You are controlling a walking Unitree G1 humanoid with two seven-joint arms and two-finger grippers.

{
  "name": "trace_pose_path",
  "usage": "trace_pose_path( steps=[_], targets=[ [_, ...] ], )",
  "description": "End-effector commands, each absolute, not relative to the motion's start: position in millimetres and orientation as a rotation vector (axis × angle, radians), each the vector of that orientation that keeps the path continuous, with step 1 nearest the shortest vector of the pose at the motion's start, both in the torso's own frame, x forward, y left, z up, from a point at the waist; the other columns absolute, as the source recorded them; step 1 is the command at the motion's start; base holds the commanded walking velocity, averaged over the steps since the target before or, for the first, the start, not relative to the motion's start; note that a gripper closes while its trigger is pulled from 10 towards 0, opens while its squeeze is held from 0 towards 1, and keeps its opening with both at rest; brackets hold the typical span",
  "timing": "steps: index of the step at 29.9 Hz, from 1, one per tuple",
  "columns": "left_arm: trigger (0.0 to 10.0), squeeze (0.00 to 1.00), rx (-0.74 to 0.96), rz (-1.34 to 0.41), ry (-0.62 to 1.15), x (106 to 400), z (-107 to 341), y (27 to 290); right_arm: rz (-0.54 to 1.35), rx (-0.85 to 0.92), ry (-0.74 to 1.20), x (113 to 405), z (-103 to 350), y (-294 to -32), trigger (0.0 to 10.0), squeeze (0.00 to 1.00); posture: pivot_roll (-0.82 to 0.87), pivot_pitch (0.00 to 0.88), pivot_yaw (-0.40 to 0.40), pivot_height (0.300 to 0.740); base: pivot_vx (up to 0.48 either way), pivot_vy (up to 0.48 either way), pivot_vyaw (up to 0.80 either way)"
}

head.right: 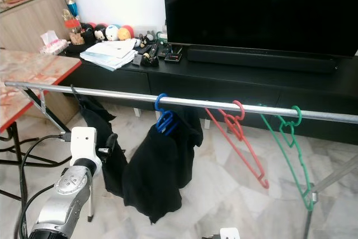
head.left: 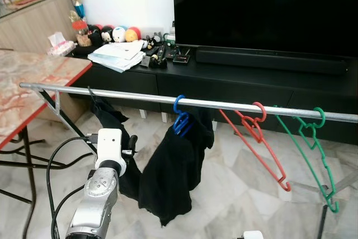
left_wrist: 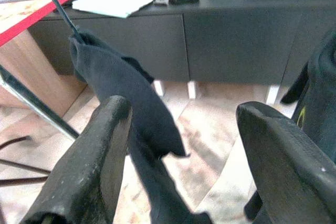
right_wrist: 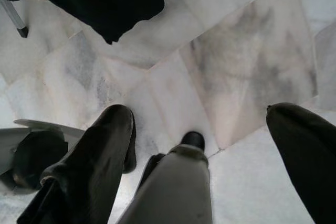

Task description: Hang hanger

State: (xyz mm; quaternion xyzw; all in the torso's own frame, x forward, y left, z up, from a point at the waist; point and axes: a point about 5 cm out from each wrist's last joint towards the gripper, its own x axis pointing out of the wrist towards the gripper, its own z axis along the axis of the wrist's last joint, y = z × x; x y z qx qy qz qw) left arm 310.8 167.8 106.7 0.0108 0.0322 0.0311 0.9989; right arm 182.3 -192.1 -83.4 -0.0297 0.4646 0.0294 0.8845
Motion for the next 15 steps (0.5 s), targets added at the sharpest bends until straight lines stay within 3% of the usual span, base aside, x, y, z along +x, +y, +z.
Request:
trace_pose_path(
  steps=[1, 11, 15],
  targets=[
    [10.0, 0.0, 0.036, 0.081, 0.066, 310, 108, 173, 0.064, -0.047, 0.985, 177, -86, -189, 10.0, 0.0, -0.05, 0.071, 0.116, 0.74, 0.0, 0.0, 0.0],
    [10.0, 0.0, -0.032, 0.15, 0.098, 308, 103, 183, 0.066, -0.046, 0.985, 177, -86, -189, 10.0, 0.0, -0.04, 0.083, 0.114, 0.74, 0.0, 0.0, 0.0],
    [10.0, 0.0, -0.096, 0.255, 0.153, 306, 94, 195, 0.079, -0.053, 0.984, 178, -86, -188, 10.0, 0.0, -0.04, 0.08, 0.11, 0.74, 0.0, 0.0, 0.0]
  ],
)
